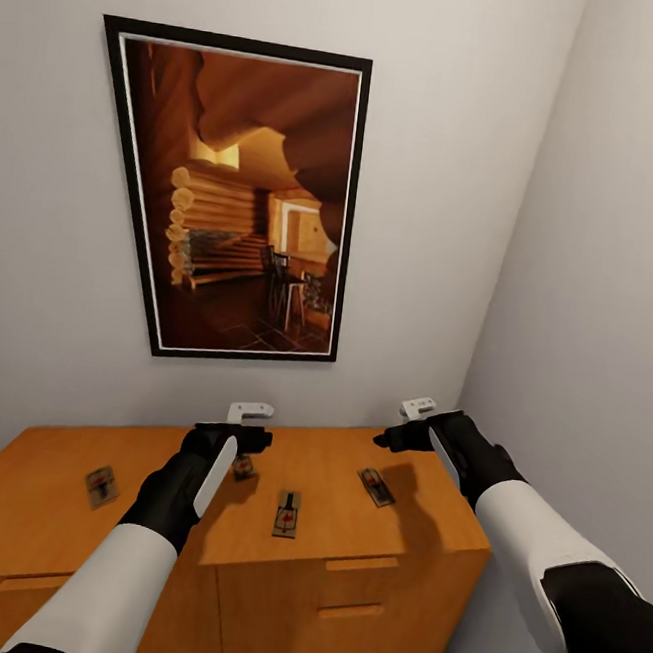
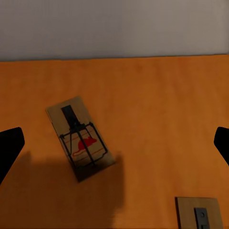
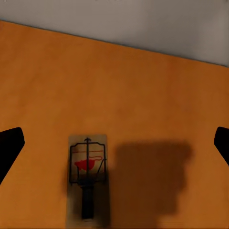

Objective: Take the four mousetraps from the cabinet in the bathroom and place them on the bathroom floor. Make sure all four end up on the same floor surface, and ensure that at least two of them are either under or directly next to the same bathroom sink.

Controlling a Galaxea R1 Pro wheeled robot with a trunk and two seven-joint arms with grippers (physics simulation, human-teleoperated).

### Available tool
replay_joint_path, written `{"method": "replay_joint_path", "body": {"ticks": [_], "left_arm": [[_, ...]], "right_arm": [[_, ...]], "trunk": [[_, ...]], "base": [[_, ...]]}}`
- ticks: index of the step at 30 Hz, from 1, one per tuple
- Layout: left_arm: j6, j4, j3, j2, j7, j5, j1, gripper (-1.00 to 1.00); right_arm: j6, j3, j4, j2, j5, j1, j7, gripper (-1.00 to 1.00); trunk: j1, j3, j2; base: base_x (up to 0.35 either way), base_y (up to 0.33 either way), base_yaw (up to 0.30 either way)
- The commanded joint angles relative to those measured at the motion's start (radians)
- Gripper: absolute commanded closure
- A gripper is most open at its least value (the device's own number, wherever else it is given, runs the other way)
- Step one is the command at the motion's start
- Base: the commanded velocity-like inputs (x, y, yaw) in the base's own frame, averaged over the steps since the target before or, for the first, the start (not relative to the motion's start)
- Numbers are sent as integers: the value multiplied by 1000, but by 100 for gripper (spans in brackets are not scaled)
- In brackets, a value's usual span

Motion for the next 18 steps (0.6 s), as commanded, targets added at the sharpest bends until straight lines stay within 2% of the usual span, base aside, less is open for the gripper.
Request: {"method": "replay_joint_path", "body": {"ticks": [1,7,18], "left_arm": [[4,-1,-1,0,8,9,-1,-100],[4,-1,-1,0,8,9,-1,-100],[4,-1,-1,0,8,9,-1,-100]], "right_arm": [[4,5,-1,-1,3,-1,4,-100],[6,4,0,2,0,-1,4,-100],[6,4,24,4,-1,-1,4,-100]], "trunk": [[1,-2,-2],[1,-2,-2],[1,-2,-2]], "base": [[143,0,0],[143,0,0],[22,0,0]]}}
